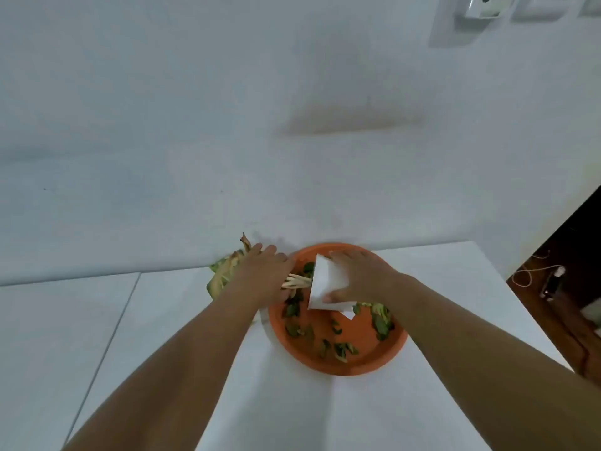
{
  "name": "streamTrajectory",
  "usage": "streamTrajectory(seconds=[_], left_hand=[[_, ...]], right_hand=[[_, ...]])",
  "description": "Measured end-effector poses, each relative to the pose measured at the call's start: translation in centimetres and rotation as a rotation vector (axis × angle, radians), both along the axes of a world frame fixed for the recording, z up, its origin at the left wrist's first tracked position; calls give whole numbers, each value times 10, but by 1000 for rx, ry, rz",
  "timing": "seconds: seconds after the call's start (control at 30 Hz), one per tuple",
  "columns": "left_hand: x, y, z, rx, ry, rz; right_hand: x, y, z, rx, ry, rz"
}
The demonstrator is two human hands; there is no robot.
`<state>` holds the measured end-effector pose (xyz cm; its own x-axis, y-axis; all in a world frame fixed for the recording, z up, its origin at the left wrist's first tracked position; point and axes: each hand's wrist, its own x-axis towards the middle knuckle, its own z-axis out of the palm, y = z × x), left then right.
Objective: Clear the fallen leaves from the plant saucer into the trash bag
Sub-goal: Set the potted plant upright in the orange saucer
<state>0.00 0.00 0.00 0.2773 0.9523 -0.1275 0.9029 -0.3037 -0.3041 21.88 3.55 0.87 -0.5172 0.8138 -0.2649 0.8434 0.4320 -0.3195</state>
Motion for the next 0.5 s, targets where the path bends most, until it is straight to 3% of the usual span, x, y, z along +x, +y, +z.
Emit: streamTrajectory(seconds=[0.5], left_hand=[[-2, 5, -21, 102, 4, -55]], right_hand=[[-10, -14, -14, 54, 20, -52]])
